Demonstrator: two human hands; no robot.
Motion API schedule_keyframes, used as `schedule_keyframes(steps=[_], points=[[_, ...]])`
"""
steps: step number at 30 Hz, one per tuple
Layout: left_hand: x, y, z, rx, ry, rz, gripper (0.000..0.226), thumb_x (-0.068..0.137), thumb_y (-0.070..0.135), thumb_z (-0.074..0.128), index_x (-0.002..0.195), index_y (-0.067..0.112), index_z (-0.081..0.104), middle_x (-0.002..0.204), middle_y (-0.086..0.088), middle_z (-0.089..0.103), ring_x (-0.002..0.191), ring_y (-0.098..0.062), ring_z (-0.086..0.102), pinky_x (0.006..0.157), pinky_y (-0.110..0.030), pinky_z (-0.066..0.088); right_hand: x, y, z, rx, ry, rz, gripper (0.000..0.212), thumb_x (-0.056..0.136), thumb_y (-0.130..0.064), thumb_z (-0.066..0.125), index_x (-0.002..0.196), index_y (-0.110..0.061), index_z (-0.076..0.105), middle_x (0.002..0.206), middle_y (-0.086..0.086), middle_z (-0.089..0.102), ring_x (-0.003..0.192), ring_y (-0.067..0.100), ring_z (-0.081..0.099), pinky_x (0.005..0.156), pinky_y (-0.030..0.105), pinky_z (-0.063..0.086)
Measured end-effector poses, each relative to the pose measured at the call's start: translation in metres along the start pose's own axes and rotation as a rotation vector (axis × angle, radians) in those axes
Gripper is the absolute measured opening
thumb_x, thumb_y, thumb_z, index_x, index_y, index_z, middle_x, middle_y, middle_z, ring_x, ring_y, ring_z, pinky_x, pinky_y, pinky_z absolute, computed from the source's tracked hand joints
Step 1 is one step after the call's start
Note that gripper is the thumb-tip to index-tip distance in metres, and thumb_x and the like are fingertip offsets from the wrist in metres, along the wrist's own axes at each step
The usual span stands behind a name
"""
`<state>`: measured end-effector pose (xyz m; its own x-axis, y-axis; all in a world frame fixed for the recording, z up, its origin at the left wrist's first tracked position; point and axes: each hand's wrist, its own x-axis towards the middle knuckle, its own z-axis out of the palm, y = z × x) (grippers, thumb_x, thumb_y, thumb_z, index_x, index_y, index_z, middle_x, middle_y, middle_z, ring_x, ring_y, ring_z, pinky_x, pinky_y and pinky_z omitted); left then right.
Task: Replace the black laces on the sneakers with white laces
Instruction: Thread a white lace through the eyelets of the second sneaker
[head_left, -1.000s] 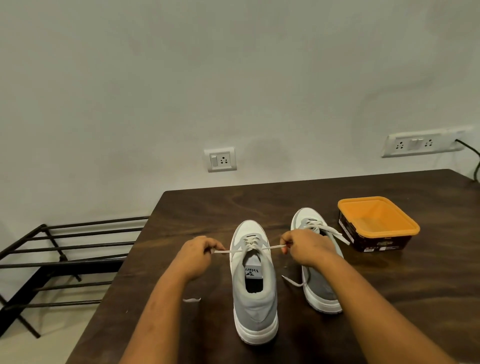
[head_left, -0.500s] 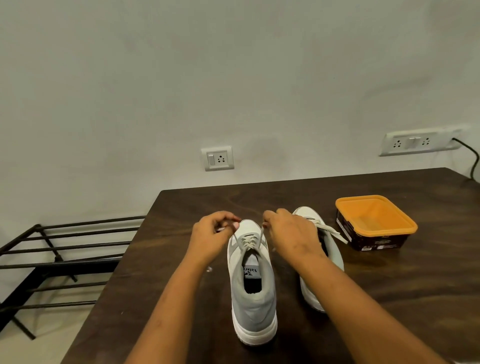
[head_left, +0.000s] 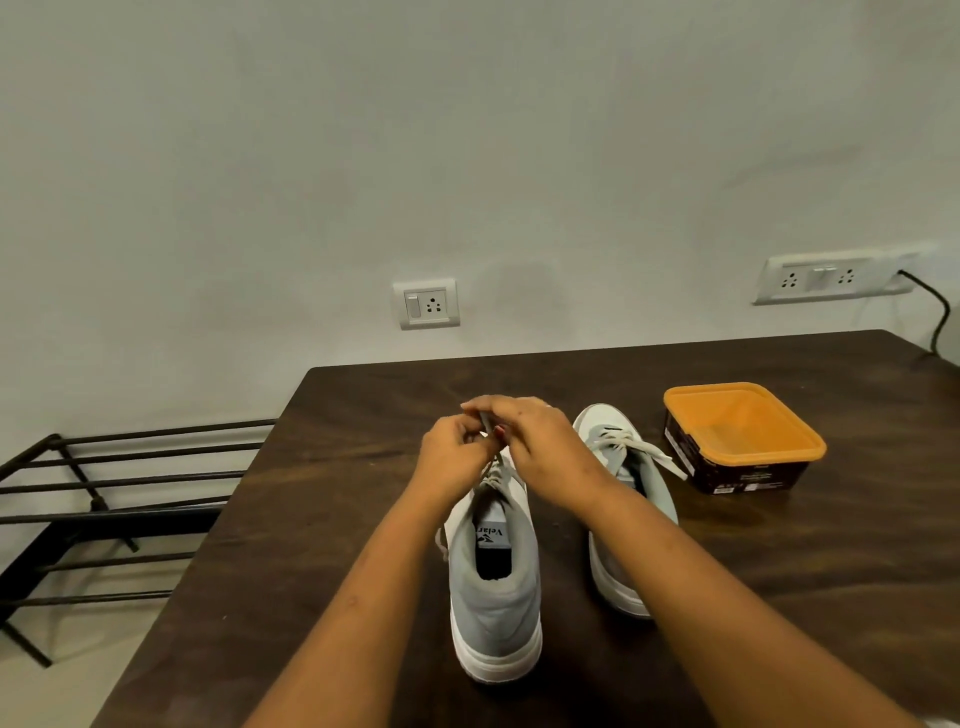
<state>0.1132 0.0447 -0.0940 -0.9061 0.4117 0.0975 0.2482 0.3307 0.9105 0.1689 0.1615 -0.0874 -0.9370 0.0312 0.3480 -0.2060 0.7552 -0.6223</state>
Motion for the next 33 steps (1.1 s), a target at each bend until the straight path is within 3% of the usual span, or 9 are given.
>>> schedule_keyframes(steps=[4,8,14,16,20,22,26,28,33], points=[[-0.004,0.011,-0.007,-0.374,0.044,-0.085,0.029,0.099,0.015,0.045,0.085,0.002,0.066,0.040,0.006,0.046,0.036,-0.004,0.040,0.039,-0.013,0.033,-0.001,-0.001,0.000,-0.081,0.143,0.019,0.044,0.094,-0.008,0.050,0.131,-0.032,0.044,0.106,-0.008,0.061,0.100,0.010,0.055,0.083,0.027,0.050],[-0.011,0.009,-0.013,-0.595,-0.014,-0.168,0.036,0.102,0.024,0.037,0.101,0.004,0.066,0.052,-0.004,0.040,0.032,-0.003,0.033,0.034,-0.015,0.027,-0.008,-0.006,0.003,-0.107,0.067,0.063,0.016,0.088,-0.018,0.059,0.099,-0.028,0.054,0.088,-0.011,0.057,0.080,0.012,0.057,0.072,0.036,0.052],[-0.011,0.006,-0.012,-0.545,-0.043,-0.080,0.036,0.103,0.025,0.035,0.104,0.006,0.066,0.043,0.001,0.043,0.036,-0.005,0.039,0.047,-0.021,0.038,-0.007,-0.016,0.016,-0.108,-0.175,0.213,0.012,0.089,-0.025,0.053,0.092,-0.022,0.064,0.086,-0.002,0.062,0.080,0.020,0.059,0.064,0.031,0.045],[-0.010,0.001,-0.011,-0.555,0.043,-0.084,0.034,0.102,0.023,0.038,0.094,0.010,0.068,0.050,-0.002,0.043,0.046,-0.009,0.043,0.051,-0.022,0.041,-0.004,-0.016,0.010,0.027,-0.276,0.283,0.016,0.089,-0.015,0.052,0.085,-0.011,0.067,0.078,0.002,0.064,0.074,0.018,0.062,0.067,0.034,0.051],[-0.010,-0.003,-0.010,-0.631,0.058,-0.147,0.035,0.102,0.026,0.037,0.084,0.009,0.062,0.065,-0.008,0.064,0.063,-0.018,0.063,0.060,-0.025,0.052,-0.007,-0.023,-0.001,0.440,-0.517,0.383,0.019,0.093,-0.002,0.045,0.093,-0.004,0.064,0.074,0.004,0.065,0.059,0.010,0.058,0.055,0.015,0.048],[-0.010,-0.004,-0.011,-0.638,0.038,-0.157,0.035,0.102,0.028,0.037,0.083,0.009,0.060,0.070,-0.007,0.069,0.068,-0.016,0.067,0.064,-0.027,0.054,-0.008,-0.026,-0.003,0.597,-0.518,0.355,0.024,0.093,-0.001,0.043,0.093,-0.007,0.066,0.084,0.007,0.070,0.070,0.014,0.065,0.063,0.017,0.050],[-0.013,-0.003,-0.014,-0.724,0.014,-0.201,0.034,0.101,0.027,0.040,0.076,0.011,0.058,0.064,-0.003,0.058,0.054,-0.012,0.055,0.049,-0.021,0.047,-0.008,-0.028,-0.006,0.869,-0.380,0.337,0.020,0.091,-0.001,0.054,0.095,-0.013,0.070,0.092,0.008,0.071,0.090,0.017,0.067,0.084,0.029,0.051],[-0.015,-0.004,-0.014,-0.728,-0.003,-0.225,0.033,0.100,0.022,0.040,0.071,0.012,0.054,0.060,-0.003,0.052,0.050,-0.011,0.050,0.047,-0.022,0.045,-0.009,-0.028,-0.007,0.956,-0.347,0.374,0.015,0.089,-0.005,0.062,0.098,-0.013,0.071,0.083,0.005,0.070,0.080,0.014,0.067,0.077,0.027,0.054],[-0.019,0.002,-0.008,-0.655,-0.006,-0.197,0.035,0.101,0.027,0.041,0.069,0.014,0.047,0.054,0.000,0.047,0.046,-0.009,0.046,0.045,-0.020,0.043,-0.007,-0.034,0.001,0.797,-0.287,0.395,0.002,0.088,-0.012,0.067,0.090,-0.012,0.066,0.062,0.000,0.065,0.054,0.009,0.060,0.054,0.019,0.050]])
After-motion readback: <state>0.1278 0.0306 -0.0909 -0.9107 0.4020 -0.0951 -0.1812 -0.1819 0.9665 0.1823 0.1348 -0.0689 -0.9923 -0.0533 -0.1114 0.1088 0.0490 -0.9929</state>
